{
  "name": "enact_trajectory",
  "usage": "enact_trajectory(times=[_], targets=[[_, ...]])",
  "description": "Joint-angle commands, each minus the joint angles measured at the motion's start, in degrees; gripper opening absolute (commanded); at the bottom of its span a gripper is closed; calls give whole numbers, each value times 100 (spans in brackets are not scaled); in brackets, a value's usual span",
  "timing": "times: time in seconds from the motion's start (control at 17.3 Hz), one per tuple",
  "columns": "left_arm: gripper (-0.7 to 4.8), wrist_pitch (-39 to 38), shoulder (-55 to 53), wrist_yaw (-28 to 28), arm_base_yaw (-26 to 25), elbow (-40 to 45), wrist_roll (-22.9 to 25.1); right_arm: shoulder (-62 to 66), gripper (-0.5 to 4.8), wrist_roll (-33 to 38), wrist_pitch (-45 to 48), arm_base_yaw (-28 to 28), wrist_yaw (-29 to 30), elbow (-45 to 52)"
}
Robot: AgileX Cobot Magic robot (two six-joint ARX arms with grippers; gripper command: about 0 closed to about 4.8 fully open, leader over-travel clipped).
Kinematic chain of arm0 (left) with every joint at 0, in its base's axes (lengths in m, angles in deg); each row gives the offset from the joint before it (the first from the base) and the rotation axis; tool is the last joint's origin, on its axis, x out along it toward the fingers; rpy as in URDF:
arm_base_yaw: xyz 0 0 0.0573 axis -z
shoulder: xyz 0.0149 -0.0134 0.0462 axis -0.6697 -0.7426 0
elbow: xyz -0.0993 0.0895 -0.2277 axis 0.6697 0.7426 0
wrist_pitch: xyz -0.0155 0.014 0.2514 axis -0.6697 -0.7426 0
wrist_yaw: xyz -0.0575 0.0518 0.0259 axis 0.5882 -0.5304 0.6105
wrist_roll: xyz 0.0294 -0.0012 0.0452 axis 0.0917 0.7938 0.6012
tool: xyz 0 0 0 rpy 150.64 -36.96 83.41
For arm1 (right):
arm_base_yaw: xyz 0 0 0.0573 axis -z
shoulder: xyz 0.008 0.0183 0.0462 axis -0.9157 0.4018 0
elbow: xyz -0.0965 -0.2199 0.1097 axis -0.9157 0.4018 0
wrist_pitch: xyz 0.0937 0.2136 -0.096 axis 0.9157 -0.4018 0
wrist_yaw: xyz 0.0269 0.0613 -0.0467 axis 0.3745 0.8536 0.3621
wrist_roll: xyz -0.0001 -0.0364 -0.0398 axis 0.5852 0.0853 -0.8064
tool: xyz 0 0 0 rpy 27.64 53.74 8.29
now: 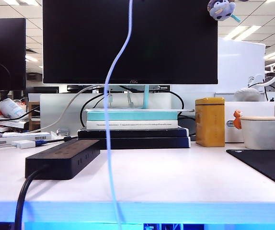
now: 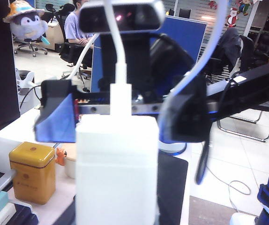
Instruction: Plug the white charger into the left socket.
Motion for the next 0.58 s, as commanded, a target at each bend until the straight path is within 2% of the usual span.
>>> enact_trajectory(times=[0.06,0.41,0.58], targets=[[78,184,20,-24,9,-24,4,-48,479,317,286,-144,48,-33],[78,216,17,2,61,-24,0,-11,479,306,240,-345,-125,-33],[78,221,17,205,68,-24,-114,-9,479,282,195,-345,-247,-33]])
